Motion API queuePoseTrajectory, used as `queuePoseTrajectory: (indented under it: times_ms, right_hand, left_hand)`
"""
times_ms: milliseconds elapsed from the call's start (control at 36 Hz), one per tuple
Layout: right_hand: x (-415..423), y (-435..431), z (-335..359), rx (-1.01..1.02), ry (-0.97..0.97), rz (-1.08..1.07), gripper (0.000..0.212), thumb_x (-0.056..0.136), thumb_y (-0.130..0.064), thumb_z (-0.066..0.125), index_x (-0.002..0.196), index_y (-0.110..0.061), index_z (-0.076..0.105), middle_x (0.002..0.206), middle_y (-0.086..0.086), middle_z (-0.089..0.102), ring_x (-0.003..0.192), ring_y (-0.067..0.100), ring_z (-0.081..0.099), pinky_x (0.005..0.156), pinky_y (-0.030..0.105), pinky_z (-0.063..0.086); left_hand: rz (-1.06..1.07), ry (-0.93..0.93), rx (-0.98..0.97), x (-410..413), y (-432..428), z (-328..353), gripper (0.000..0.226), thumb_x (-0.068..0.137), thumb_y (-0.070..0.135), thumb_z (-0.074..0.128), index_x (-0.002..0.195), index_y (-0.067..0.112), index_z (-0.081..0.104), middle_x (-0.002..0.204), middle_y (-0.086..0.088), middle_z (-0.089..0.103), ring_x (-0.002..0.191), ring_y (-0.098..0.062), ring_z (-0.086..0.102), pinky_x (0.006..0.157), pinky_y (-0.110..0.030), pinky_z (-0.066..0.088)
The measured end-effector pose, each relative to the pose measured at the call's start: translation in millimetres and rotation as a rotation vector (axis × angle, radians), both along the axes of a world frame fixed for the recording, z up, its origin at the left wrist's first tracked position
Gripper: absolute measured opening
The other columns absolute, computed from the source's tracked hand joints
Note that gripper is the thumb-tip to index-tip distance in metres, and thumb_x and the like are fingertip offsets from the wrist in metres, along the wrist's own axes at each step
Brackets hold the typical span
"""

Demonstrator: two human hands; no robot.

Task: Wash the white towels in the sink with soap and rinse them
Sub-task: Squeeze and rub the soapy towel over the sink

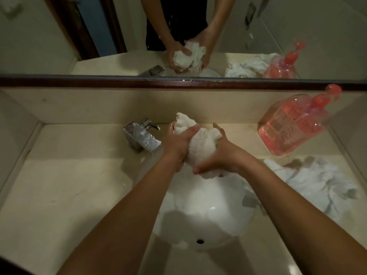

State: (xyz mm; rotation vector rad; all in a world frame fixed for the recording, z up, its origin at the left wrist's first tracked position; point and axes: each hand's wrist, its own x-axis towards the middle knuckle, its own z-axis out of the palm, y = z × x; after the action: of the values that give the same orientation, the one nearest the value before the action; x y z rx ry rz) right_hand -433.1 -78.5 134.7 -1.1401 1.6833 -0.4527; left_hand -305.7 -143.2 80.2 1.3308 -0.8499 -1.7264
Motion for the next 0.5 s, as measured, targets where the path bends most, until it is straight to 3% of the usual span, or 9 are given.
queuePoseTrajectory:
  times_ms: [56,111,139,194,250,306,333,417,500]
  right_hand:
    - [15.3,-5.7,8.6,-0.112,0.451,0.39,0.067,0.081,-0.041,0.084,0.14,-0.034,0.054,0.13,-0.003,0.063,0.124,0.026,0.061,0.104,0.051,0.051]
    - [24.3,-13.4,4.7,-0.091,0.605,0.478,0.021,0.086,-0.039,0.073,0.101,-0.028,0.065,0.119,-0.005,0.062,0.125,0.023,0.056,0.113,0.047,0.04]
    - [27.1,-12.2,-3.5,-0.055,0.565,0.397,0.025,0.082,-0.036,0.073,0.104,-0.027,0.064,0.119,-0.002,0.06,0.123,0.022,0.056,0.112,0.044,0.04]
    - [25.1,-10.8,-22.9,0.005,0.441,0.205,0.082,0.063,-0.041,0.074,0.138,-0.02,0.052,0.124,0.005,0.058,0.112,0.024,0.061,0.1,0.037,0.052]
    - [16.5,-6.9,-42.1,-0.045,0.322,0.039,0.132,0.056,-0.04,0.084,0.16,-0.027,0.003,0.131,0.006,0.051,0.099,0.027,0.064,0.083,0.036,0.058]
    - [9.9,4.2,-46.7,-0.155,0.308,0.031,0.152,0.065,-0.025,0.096,0.145,-0.063,-0.028,0.15,0.002,0.024,0.096,0.03,0.063,0.074,0.037,0.061]
    - [9.0,9.1,-43.3,-0.226,0.348,0.048,0.158,0.066,-0.024,0.097,0.142,-0.066,-0.034,0.158,0.0,0.012,0.101,0.032,0.064,0.076,0.039,0.063]
    - [9.9,12.1,-33.9,-0.282,0.438,0.078,0.162,0.059,-0.043,0.102,0.161,-0.043,-0.024,0.173,0.002,-0.001,0.14,0.036,0.05,0.106,0.047,0.054]
    - [9.8,4.6,-27.0,-0.184,0.361,0.005,0.157,0.054,-0.044,0.104,0.167,-0.03,-0.003,0.163,0.007,0.037,0.137,0.029,0.054,0.106,0.044,0.055]
  left_hand:
    - [0.015,-0.085,0.002,-1.3,-1.8,-1.2,0.068,0.052,0.052,0.092,0.114,0.038,0.065,0.113,0.002,0.078,0.103,-0.023,0.077,0.092,-0.053,0.063]
    - [0.041,-0.163,-0.004,-3.7,-4.2,-4.8,0.064,0.049,0.058,0.088,0.106,0.037,0.066,0.107,0.003,0.079,0.098,-0.023,0.077,0.089,-0.052,0.064]
    - [0.057,-0.198,-0.016,-4.8,-4.7,-6.0,0.064,0.049,0.059,0.085,0.105,0.035,0.066,0.105,0.002,0.078,0.096,-0.023,0.077,0.088,-0.052,0.064]
    - [0.08,-0.261,-0.046,-5.5,-5.2,-6.0,0.063,0.056,0.058,0.082,0.109,0.03,0.066,0.104,0.001,0.076,0.095,-0.024,0.076,0.088,-0.052,0.063]
    - [0.094,-0.298,-0.07,-6.5,-5.1,-3.9,0.052,0.07,0.051,0.083,0.113,0.028,0.061,0.106,0.003,0.073,0.097,-0.023,0.073,0.091,-0.05,0.062]
    - [0.127,-0.286,-0.067,-7.3,-6.5,-4.7,0.04,0.082,0.043,0.084,0.108,0.032,0.056,0.108,0.005,0.071,0.099,-0.022,0.072,0.093,-0.048,0.061]
    - [0.148,-0.275,-0.059,-8.0,-7.0,-3.8,0.038,0.083,0.042,0.084,0.106,0.033,0.055,0.11,0.004,0.07,0.099,-0.022,0.072,0.094,-0.048,0.061]
    - [0.171,-0.298,-0.039,-14.8,-5.5,5.2,0.056,0.081,0.053,0.086,0.121,0.027,0.056,0.126,-0.002,0.061,0.105,-0.024,0.067,0.092,-0.046,0.062]
    - [0.051,-0.351,-0.079,-20.5,-6.6,25.2,0.071,0.085,0.062,0.08,0.134,0.019,0.051,0.121,0.0,0.059,0.098,-0.015,0.063,0.072,-0.022,0.052]
